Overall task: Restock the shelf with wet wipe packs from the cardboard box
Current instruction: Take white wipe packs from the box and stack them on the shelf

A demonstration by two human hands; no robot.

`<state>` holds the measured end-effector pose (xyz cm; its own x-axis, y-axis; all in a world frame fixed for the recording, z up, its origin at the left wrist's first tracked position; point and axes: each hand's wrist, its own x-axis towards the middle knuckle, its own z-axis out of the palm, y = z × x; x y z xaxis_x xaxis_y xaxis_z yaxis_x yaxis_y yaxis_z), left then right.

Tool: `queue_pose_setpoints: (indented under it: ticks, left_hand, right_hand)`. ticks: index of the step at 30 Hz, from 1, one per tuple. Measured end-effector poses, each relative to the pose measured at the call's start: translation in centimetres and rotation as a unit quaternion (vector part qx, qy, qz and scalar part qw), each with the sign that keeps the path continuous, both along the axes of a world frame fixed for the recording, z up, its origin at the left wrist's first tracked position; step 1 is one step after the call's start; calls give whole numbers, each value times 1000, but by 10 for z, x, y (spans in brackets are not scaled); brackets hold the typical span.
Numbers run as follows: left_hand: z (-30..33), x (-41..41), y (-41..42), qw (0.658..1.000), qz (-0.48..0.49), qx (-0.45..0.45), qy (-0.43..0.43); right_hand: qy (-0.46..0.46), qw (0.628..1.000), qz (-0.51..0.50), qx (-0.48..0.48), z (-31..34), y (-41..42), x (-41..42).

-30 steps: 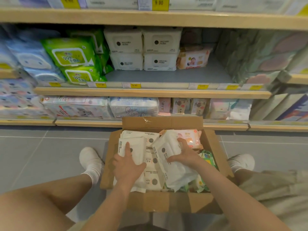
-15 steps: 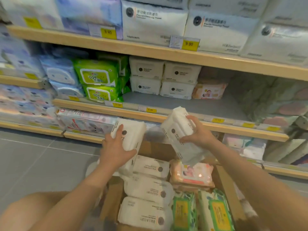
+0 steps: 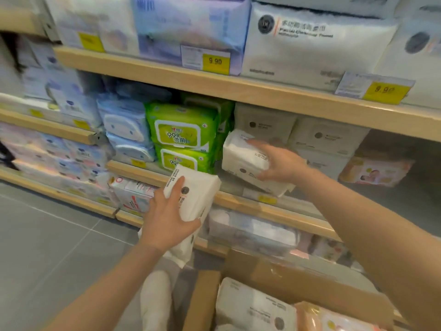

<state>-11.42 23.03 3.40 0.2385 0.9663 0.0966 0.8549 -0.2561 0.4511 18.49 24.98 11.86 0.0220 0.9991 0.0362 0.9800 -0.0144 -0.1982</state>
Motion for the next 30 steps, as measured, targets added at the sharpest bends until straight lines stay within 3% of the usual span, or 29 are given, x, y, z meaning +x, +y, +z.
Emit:
queue_pose_setpoints:
  ticks: [3,7,11,18,30]
  left_hand:
    - [-6,0,12,1000,-10,-3,17]
    - [-10,1,22,999,-22,-9,23]
    - [-15,3,24,1000,-26,-4,14]
    - [-16,15,28,999,-36,6,9]
    - [-23,18,27,999,-32,-2,33]
  right_hand:
    - [21,999,5,-42,-16,35,0]
    - [-30,996,8,-88,-35,51,9]
    - [-154,988,-32,-14,-49,38,3]
    - [-213,973,-17,86,-78,38,0]
    - [-153,981,-65,99,-88,64,6]
